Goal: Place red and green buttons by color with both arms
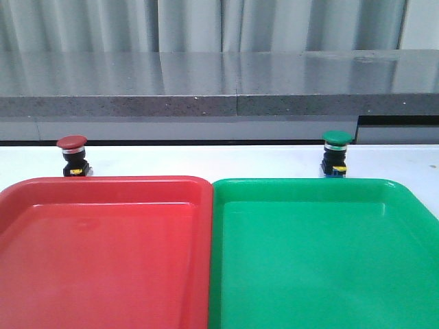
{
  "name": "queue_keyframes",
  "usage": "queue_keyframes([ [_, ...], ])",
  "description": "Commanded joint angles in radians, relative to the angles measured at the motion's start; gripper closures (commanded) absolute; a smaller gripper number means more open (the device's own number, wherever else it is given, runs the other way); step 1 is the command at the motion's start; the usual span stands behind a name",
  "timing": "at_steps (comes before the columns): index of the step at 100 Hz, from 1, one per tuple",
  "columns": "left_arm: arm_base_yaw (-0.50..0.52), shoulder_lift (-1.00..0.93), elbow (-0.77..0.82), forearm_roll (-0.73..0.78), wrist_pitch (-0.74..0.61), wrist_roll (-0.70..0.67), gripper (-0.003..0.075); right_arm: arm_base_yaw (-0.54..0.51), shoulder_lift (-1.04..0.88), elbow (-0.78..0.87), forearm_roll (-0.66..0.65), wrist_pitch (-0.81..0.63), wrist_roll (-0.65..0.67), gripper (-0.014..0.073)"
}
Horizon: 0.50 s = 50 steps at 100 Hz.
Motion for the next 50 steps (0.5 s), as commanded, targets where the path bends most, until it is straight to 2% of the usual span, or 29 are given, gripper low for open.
queue_keyframes([
  [1,-0.008,-0.031,0.041,0.000,-0.079,-0.002,0.0739,0.002,0.009,-0.014,-0.011,-0.088,-0.002,0.0654],
  [36,-0.008,-0.031,0.039,0.000,-0.095,-0.002,0.0739,0.002,0.009,-0.014,-0.011,-0.088,-0.002,0.0654],
  [50,-0.008,-0.018,-0.017,0.000,-0.096,-0.002,0.0739,0.002,0.009,-0.014,-0.011,-0.088,-0.002,0.0654],
])
